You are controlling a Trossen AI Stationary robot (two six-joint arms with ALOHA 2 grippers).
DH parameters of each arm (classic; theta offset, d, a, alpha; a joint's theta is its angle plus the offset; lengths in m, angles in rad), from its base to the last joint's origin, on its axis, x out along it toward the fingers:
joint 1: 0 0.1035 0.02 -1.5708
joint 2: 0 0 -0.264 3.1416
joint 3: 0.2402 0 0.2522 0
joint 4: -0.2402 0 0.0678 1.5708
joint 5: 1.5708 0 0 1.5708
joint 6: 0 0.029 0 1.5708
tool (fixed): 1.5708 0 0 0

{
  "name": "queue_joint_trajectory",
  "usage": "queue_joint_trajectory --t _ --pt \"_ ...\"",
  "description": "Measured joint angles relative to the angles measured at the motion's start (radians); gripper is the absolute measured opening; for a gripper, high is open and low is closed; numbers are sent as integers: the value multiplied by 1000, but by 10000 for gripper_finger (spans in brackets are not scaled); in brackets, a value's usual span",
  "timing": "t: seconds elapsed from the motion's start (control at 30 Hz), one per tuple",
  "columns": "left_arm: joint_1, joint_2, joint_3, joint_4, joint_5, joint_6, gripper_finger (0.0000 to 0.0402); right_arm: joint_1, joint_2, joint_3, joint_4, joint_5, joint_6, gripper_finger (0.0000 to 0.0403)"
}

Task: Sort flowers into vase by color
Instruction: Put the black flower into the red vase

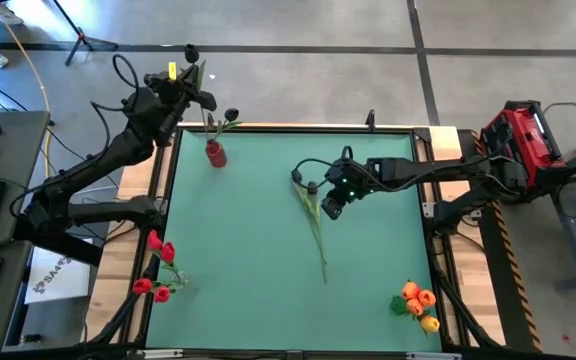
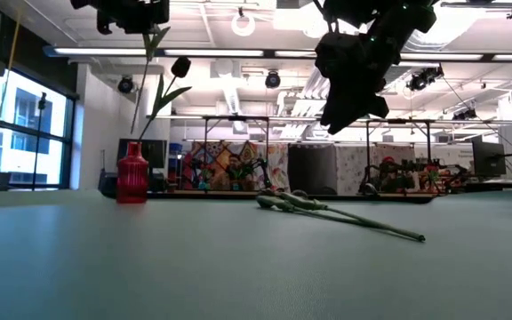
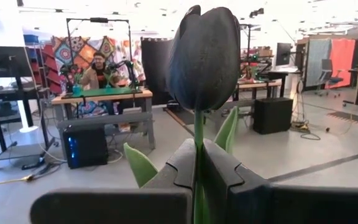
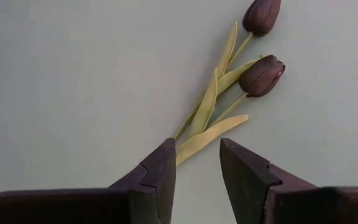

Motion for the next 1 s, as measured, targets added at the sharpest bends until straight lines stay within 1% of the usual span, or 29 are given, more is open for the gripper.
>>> queue_joint_trajectory --t 0.2,0.5,0.7,1.0 --pt "29 8 0 3 15 -33 0 4 0 0 -4 3 0 114" --pt "33 58 0 -1 43 -59 0 4 0 0 -9 15 -6 114" --pt "33 81 0 -50 42 -71 0 4 0 0 -11 15 -6 114" --pt "34 81 0 -41 37 -60 0 4 0 0 -11 29 -4 114"
